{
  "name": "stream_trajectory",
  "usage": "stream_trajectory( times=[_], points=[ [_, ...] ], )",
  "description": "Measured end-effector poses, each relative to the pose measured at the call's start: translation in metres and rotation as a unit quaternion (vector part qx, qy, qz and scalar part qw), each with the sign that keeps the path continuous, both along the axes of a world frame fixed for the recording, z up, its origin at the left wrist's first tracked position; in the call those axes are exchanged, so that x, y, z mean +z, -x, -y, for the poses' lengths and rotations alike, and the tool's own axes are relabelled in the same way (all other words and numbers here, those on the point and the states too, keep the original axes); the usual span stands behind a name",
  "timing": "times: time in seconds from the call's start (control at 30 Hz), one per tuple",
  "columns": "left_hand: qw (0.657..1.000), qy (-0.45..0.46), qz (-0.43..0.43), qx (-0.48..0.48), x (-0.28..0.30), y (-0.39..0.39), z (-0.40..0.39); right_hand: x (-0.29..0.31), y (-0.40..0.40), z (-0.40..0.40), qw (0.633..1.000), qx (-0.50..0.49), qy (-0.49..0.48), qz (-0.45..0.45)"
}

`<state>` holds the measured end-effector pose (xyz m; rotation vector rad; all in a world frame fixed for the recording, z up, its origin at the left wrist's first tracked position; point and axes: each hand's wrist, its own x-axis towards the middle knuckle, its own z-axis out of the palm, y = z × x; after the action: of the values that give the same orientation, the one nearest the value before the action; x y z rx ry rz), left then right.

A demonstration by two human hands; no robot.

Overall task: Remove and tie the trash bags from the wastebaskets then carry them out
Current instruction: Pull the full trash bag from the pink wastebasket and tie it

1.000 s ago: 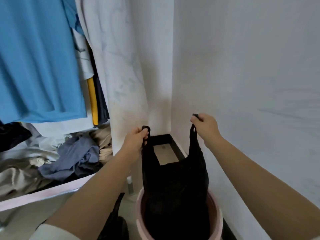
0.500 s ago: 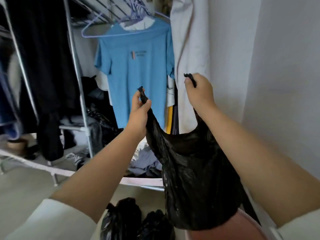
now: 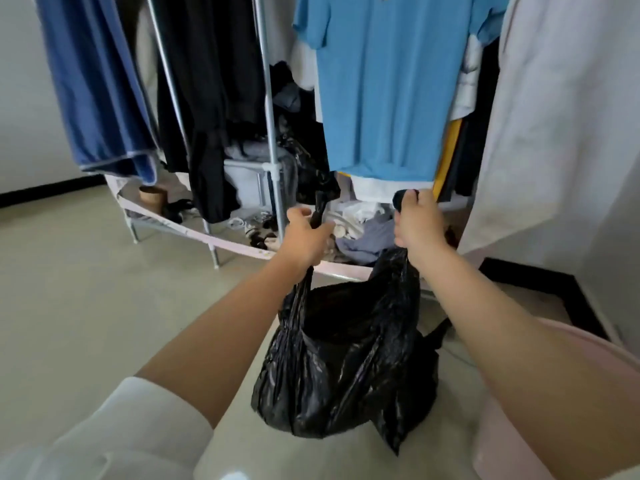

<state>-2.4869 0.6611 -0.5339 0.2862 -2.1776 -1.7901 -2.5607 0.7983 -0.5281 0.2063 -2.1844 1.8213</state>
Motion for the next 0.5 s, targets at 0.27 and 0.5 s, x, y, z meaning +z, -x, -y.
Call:
stream_trajectory(
  times=[0.27,0.5],
  points=[
    [0.985,-0.005,0.162,0.052,-0.133,-0.018,0.065,-0.128,-0.040,0.066,0.987,0.045,0.035,0.153],
    [0.960,0.088,0.203,-0.173,-0.177,-0.060,0.102,-0.181,-0.062,0.022,0.938,0.241,-0.178,0.174]
  ],
)
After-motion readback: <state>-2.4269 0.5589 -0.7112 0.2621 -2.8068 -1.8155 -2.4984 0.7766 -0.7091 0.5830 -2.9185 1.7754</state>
